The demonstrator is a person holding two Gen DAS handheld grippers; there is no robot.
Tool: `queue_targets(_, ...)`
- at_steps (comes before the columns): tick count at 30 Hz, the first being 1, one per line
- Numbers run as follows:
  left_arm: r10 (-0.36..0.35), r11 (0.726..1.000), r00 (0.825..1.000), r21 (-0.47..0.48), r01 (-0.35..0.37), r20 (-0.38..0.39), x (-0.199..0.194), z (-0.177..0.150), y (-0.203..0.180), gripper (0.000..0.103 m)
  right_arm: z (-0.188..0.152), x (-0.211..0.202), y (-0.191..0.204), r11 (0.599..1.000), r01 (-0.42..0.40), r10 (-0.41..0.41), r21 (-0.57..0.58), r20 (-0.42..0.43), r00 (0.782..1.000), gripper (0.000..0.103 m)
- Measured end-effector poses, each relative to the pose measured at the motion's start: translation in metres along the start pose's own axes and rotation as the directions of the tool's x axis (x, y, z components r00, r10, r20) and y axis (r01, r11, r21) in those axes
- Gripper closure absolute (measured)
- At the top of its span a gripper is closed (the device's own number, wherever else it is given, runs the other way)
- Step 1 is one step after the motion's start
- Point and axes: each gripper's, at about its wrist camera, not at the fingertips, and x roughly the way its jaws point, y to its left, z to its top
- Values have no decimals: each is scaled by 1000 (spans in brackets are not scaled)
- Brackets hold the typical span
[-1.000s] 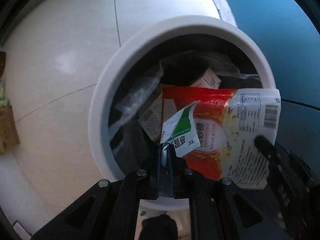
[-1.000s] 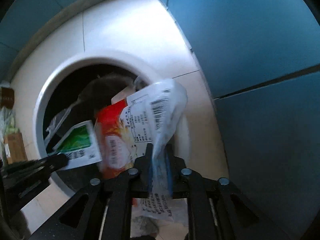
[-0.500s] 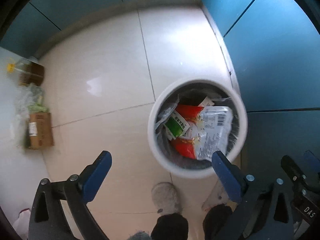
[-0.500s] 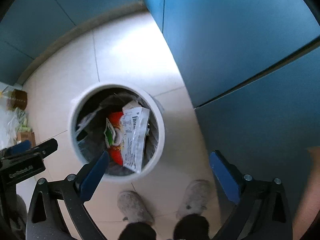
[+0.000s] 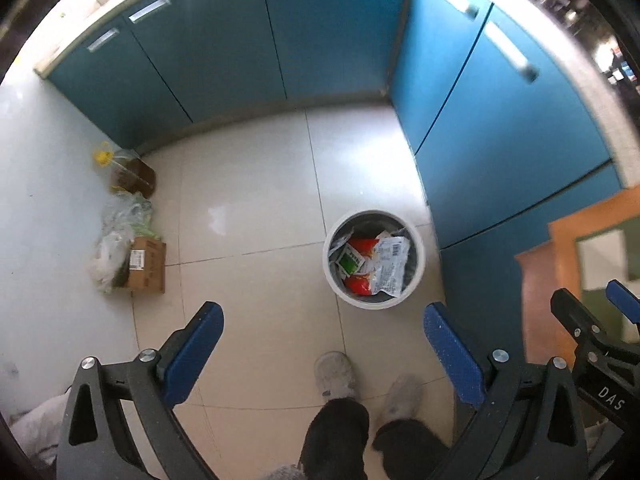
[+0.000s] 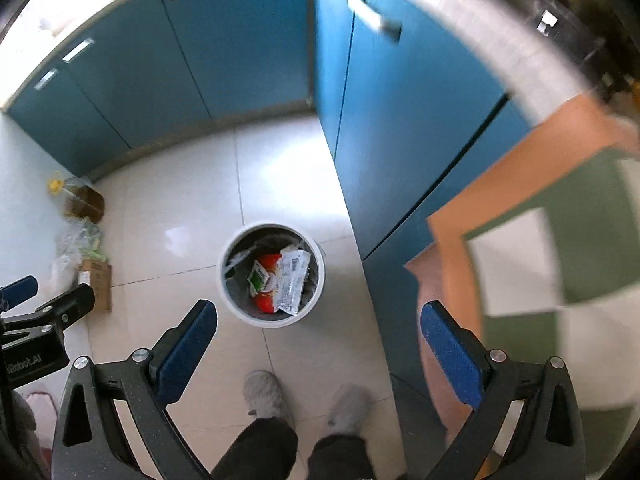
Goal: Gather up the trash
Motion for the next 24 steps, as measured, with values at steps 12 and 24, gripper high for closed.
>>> queue_targets(12,5,996,989,-89,8,145,-167,-59,-6,1,-33,-220,-48,988,-136,145,-75,129,981,0)
queue_targets(24,-89,983,974,-141,120,207,-278,-107,-13,1,-64,-329,-79,949,-286,304,-134,149,941,0)
